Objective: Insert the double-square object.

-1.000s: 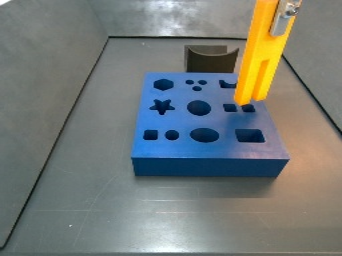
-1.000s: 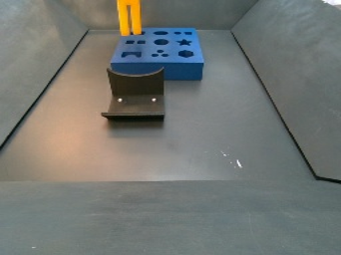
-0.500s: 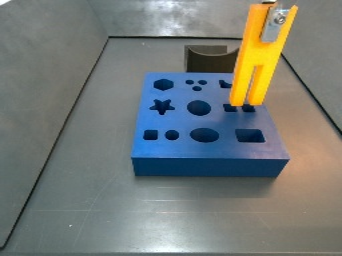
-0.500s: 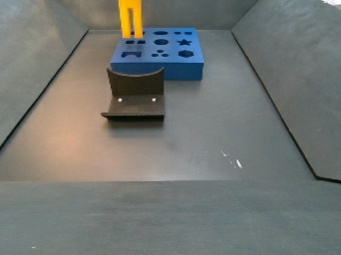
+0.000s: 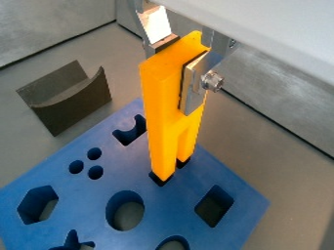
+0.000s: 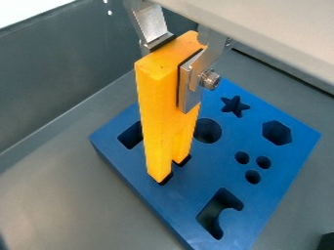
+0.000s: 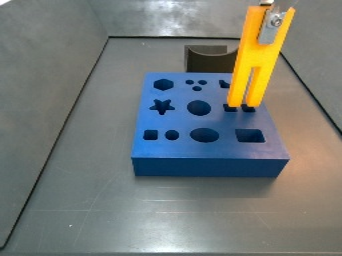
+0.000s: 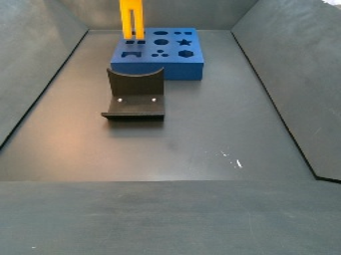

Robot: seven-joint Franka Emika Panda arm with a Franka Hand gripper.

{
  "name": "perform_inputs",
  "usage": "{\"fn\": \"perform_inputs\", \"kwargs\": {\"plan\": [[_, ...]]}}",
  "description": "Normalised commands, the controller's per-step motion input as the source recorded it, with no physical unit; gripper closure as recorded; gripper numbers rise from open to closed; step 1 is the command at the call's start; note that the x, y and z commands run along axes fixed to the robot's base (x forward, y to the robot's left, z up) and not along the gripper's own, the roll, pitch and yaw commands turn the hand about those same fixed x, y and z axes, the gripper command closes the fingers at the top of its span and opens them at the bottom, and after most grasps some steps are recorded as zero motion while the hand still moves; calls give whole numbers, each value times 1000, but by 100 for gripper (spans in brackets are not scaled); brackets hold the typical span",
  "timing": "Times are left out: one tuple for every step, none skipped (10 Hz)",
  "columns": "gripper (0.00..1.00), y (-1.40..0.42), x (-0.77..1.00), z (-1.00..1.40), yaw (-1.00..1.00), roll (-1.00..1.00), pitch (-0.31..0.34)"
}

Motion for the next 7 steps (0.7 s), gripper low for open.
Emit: {"fn": "perform_inputs", "kwargs": {"plan": [[100,0,0,-243,-40,0,-33],[100,0,0,-291,-74,24,-43],[100,0,0,-266,-91,43,-33],[100,0,-26,-223,-109,47,-24],[100,57,-11,-146,-143,17,0],[100,77,-9,-163,-146,0,-3],[100,0,0,-306,-154,0,-53]]}}
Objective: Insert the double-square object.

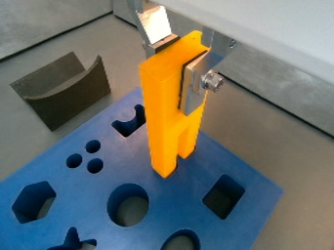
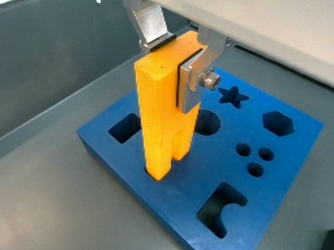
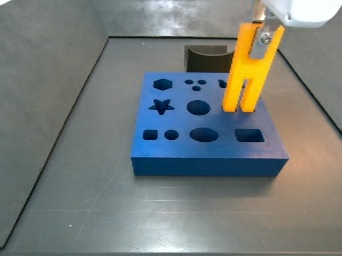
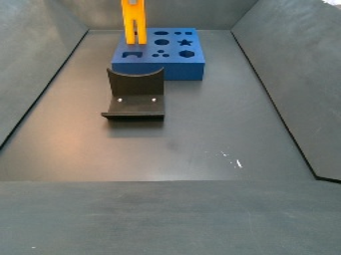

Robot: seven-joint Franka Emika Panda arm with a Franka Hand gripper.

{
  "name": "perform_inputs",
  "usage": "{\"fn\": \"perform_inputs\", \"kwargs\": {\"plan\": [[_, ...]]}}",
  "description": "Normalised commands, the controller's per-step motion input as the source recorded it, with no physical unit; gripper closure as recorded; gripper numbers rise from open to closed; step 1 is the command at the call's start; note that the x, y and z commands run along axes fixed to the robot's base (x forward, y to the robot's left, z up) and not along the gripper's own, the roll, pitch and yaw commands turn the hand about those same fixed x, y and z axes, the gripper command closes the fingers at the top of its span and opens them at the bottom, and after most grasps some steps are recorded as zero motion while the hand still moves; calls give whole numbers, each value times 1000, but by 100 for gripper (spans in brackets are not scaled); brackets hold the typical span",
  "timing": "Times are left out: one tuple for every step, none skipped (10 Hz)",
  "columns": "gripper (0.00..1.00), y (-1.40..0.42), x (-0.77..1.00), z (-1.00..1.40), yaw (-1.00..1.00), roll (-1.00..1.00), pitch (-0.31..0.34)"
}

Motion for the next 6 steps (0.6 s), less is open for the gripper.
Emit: {"fn": "perform_inputs", "kwargs": {"plan": [[100,0,0,-509,-169,0,-111],[100,0,0,-609,-186,0,-143],[100,0,0,-629,-186,0,-144],[100,0,0,-594,-183,0,-131],[100,0,0,-406,-131,14,-79],[100,0,0,0,0,0,0]]}}
